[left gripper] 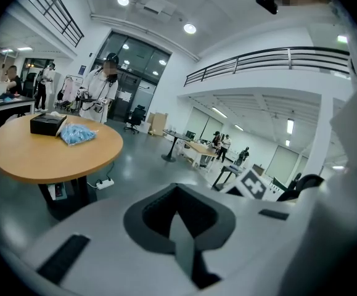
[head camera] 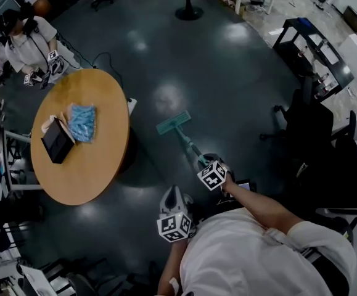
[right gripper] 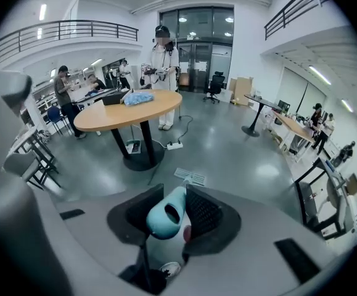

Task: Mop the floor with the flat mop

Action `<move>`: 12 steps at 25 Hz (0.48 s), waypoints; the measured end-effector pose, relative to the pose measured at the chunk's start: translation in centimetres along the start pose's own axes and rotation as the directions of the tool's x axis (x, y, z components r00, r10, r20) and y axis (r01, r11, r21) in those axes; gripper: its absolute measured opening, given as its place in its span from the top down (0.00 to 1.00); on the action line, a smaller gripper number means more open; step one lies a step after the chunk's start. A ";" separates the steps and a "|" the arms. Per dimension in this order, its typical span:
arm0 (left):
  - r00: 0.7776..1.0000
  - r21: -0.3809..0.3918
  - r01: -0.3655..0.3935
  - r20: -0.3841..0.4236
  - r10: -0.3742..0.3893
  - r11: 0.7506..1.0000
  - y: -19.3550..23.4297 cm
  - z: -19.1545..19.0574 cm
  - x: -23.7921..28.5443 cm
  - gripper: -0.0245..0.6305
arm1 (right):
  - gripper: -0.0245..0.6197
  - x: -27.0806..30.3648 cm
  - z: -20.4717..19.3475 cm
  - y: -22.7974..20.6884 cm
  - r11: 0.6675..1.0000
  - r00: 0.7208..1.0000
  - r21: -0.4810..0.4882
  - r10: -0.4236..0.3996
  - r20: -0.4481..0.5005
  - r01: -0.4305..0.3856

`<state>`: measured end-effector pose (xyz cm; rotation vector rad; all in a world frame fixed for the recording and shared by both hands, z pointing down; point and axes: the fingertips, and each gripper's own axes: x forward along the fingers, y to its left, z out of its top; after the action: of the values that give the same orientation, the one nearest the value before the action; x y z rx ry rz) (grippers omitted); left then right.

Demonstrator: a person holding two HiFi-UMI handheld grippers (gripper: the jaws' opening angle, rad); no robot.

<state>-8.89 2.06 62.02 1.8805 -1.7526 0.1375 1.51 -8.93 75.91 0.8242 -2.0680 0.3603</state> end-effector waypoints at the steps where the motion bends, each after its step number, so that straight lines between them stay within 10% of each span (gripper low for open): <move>1: 1.000 -0.002 0.000 0.001 0.000 1.000 0.0 0.0 -0.1 0.96 | 0.78 1.3 0.6 -0.3 1.000 1.000 -0.008 -0.009 -0.003 0.009; 12: 0.999 -0.036 -0.049 0.004 0.049 0.998 1.9 -0.2 -2.1 0.96 | 0.79 9.6 4.9 -3.0 0.996 0.996 -0.015 -0.085 -0.036 0.085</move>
<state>-10.91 4.07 61.89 1.8152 -1.7934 0.1188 -3.52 -17.80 80.64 0.8882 -1.9926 0.3122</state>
